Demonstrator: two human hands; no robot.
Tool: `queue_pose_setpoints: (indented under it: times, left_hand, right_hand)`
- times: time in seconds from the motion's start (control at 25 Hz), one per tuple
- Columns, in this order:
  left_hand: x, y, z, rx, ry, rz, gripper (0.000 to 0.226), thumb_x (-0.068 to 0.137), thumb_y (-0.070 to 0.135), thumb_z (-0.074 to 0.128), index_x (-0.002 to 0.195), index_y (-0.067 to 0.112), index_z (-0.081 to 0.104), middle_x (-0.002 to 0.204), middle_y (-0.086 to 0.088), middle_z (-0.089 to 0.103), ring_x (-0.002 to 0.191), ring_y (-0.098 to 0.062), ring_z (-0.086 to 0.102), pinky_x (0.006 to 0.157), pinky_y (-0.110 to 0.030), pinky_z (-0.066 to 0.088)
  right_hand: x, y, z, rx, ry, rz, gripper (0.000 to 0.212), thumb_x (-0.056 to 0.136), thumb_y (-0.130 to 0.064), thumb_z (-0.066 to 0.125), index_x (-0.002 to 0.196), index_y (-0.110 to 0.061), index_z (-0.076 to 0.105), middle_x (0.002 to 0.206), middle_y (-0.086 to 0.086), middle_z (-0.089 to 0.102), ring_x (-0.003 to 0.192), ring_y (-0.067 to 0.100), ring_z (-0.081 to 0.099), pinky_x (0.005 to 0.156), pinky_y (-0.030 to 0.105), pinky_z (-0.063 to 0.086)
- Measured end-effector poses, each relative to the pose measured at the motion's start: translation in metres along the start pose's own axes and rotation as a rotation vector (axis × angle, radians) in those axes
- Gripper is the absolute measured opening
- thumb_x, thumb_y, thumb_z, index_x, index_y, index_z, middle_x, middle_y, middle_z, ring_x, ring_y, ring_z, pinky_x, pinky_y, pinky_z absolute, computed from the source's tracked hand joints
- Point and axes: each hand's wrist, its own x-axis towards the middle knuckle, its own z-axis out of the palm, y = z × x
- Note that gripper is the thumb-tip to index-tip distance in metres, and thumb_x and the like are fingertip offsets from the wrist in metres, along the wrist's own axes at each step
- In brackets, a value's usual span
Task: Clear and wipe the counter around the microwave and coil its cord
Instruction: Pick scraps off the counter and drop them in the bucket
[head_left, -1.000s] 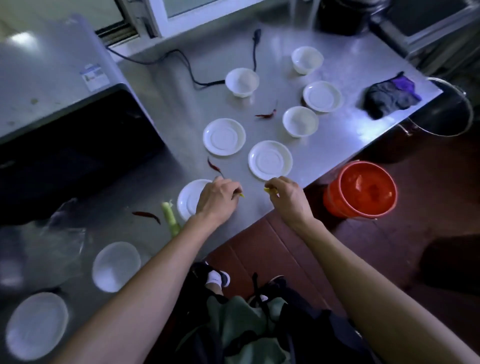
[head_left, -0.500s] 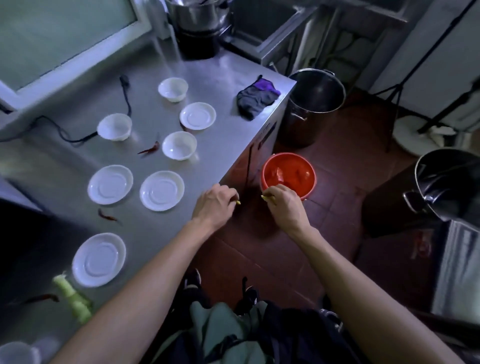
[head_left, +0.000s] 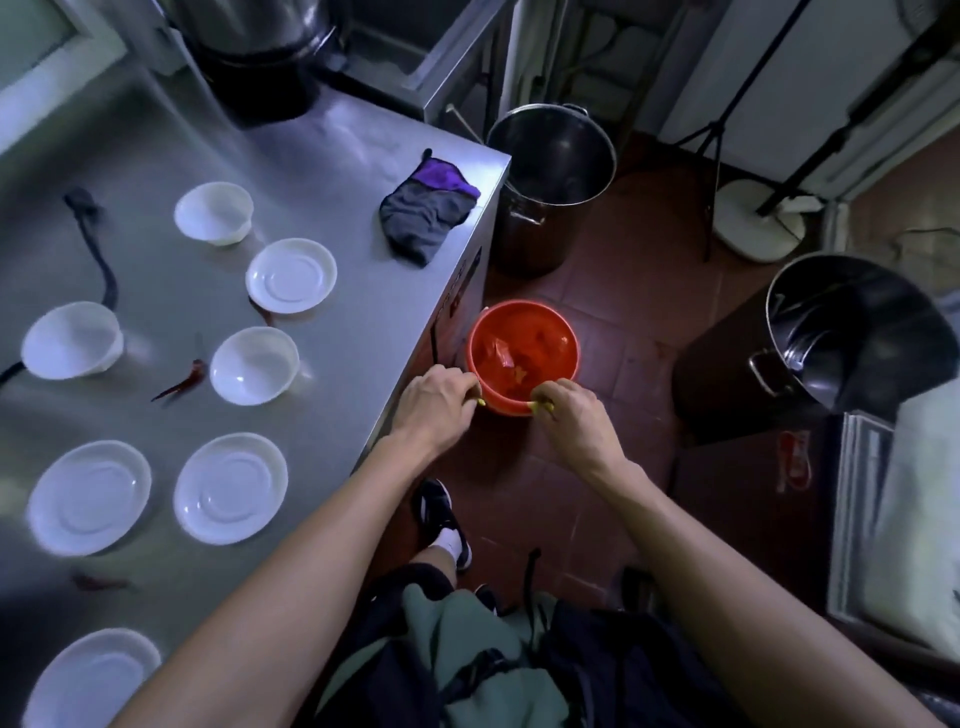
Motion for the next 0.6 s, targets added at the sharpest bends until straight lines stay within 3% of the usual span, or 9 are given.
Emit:
queue_pose_setpoints:
  times: [0.32,0.6]
  left_hand:
    - [0.099,-0.006,0.002,-0.019,-0.131,0.036,0.012,0.089,0.028,0.063,0.1,0.027,0.068,0.099,0.002,0.068,0.099,-0.022,0.059,0.087,-0.038,0.05]
    - [0.176,0.027,0.014,0.042,-0.238,0.068,0.017,0.09,0.029,0.063,0.106,0.028,0.066,0.105,0.004,0.067,0.104,-0.02,0.057,0.09,-0.037,0.048]
  right_hand:
    - [0.072,0.021,-0.017,0.018,-0.022,0.111,0.014,0.093,-0.012,0.062,0.104,-0.01,0.071,0.103,0.007,0.067,0.092,0.026,0.063,0.078,0.042,0.053]
    - [0.117,0.082,-0.034,0.078,-0.061,0.238,0.015,0.091,-0.014,0.065,0.104,-0.013,0.072,0.103,0.004,0.067,0.096,0.024,0.062,0.082,0.04,0.051]
